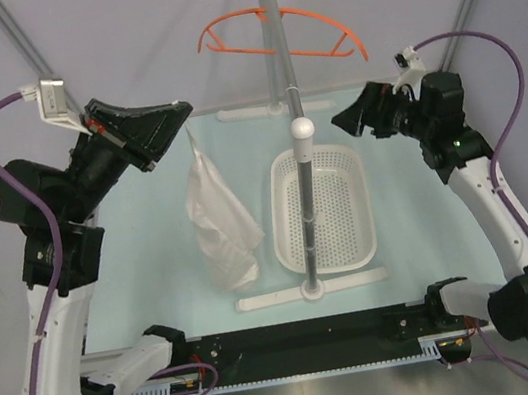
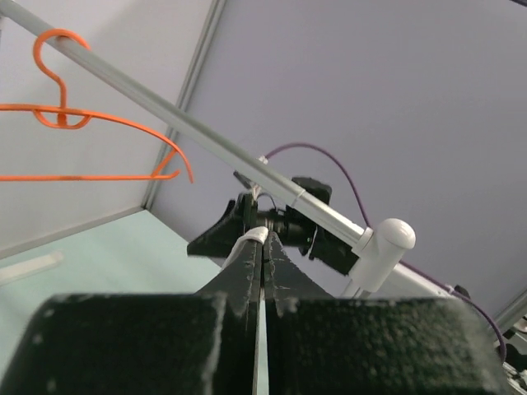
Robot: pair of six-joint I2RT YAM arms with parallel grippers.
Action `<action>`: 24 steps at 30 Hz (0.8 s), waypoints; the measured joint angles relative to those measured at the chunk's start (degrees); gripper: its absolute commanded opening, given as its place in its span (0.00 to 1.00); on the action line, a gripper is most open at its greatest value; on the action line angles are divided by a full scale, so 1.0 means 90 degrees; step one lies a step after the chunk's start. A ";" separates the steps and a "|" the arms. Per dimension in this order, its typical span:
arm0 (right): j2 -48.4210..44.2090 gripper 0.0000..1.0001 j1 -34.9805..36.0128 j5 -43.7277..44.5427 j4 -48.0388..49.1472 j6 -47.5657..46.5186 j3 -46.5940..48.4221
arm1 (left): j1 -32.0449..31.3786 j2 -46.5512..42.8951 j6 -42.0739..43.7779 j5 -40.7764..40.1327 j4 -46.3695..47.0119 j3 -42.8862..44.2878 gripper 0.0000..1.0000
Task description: Remove the tank top from the hanger
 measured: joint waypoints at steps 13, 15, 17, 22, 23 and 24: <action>-0.1132 1.00 0.0901 -0.1885 0.2934 0.0245 -0.3487 | -0.1037 0.1010 -0.0335 -0.0330 0.0804 -0.0194 0.00; -0.1032 1.00 0.1387 -0.1902 0.3249 0.0185 -0.3495 | -0.1088 0.1188 -0.0386 -0.0362 0.0923 -0.0291 0.00; -0.0954 1.00 0.1887 -0.1855 0.3495 0.0075 -0.3492 | -0.1124 0.1355 -0.0425 -0.0372 0.1003 -0.0398 0.00; -0.0449 1.00 0.2703 -0.1700 0.4255 -0.0070 -0.3485 | -0.1175 0.1632 -0.0561 -0.0401 0.1049 -0.0624 0.00; -0.0279 1.00 0.2846 -0.1642 0.4391 -0.0090 -0.3470 | -0.1188 0.1649 -0.0576 -0.0401 0.1059 -0.0644 0.00; -0.0095 1.00 0.2973 -0.1574 0.4517 -0.0109 -0.3451 | -0.1202 0.1659 -0.0605 -0.0401 0.1081 -0.0670 0.00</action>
